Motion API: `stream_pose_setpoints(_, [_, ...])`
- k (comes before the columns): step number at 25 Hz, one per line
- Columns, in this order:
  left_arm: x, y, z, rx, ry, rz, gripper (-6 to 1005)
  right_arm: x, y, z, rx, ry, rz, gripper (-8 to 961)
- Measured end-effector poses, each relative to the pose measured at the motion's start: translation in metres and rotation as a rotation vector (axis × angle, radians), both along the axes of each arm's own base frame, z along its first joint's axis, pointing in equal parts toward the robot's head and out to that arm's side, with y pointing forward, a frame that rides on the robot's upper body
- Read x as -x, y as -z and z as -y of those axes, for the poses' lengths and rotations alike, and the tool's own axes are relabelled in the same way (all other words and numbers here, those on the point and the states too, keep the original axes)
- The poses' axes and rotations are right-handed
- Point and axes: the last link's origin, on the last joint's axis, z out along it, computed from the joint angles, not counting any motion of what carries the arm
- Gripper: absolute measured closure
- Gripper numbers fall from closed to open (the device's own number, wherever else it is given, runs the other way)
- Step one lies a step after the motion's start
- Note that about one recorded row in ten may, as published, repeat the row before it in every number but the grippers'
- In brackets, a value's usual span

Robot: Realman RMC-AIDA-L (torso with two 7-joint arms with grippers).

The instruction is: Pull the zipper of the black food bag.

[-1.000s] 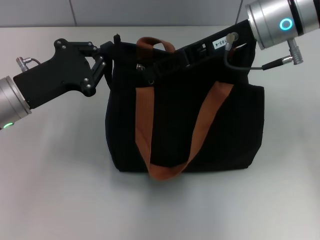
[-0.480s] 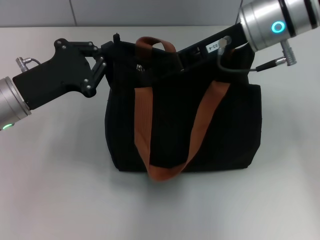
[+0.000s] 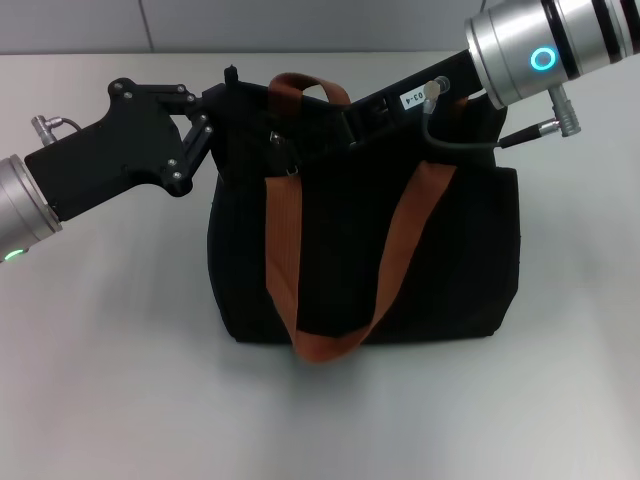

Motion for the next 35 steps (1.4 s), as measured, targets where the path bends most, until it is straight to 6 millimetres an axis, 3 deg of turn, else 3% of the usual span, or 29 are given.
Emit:
stream_pose_setpoints(13, [-0.0017, -0.0001, 0.0, 0.001, 0.01, 0.003, 971, -0.0022, 0.0013, -0.0001, -0.002, 0.024, -0.006, 633])
stream_pose_setpoints(18, [-0.0016, -0.0001, 0.0003, 0.002, 0.01, 0.003, 971, -0.0024, 0.0018, 0.0, -0.002, 0.026, -0.005, 780])
stream_pose_setpoints(35, [-0.0021, 0.0006, -0.0004, -0.001, 0.011, 0.0, 971, -0.0001, -0.0012, 0.0006, 0.0, 0.034, -0.015, 777])
